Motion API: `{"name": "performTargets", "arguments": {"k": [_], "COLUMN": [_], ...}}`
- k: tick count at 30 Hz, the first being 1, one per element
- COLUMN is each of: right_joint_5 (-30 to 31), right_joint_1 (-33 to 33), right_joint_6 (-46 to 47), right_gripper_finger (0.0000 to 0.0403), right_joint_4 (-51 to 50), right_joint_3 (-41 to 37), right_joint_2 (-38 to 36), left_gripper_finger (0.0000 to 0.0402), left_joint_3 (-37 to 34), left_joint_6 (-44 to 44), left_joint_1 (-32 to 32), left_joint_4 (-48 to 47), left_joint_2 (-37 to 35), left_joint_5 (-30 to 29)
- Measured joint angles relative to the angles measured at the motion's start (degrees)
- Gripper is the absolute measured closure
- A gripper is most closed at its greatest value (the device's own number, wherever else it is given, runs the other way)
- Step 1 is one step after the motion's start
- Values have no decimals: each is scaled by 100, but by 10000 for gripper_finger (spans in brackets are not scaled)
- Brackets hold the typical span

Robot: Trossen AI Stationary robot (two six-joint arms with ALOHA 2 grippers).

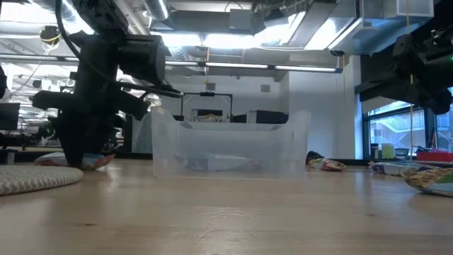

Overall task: Pick and place Granola Bars by type
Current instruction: Put the red granola bar into the top transparent bin

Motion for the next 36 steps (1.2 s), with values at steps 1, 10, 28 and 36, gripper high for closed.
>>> {"name": "performTargets", "arguments": {"k": [1,10,28,36], "right_joint_5": [2,4,7,9], "right_joint_1": [2,1,2,1], "right_joint_6": [-2,-4,-155,-153], "right_gripper_finger": [164,164,164,164], "right_joint_4": [0,2,2,2], "right_joint_3": [0,-2,0,-1], "right_joint_2": [0,0,0,0], "left_gripper_finger": [190,244,309,309], "left_joint_3": [0,4,-3,567], "left_joint_6": [-96,-283,-283,-349], "left_joint_1": [0,7,18,402], "left_joint_4": [9,24,52,83], "left_joint_2": [0,0,-534,-1183], "left_joint_5": [-2,-59,-6,-70]}}
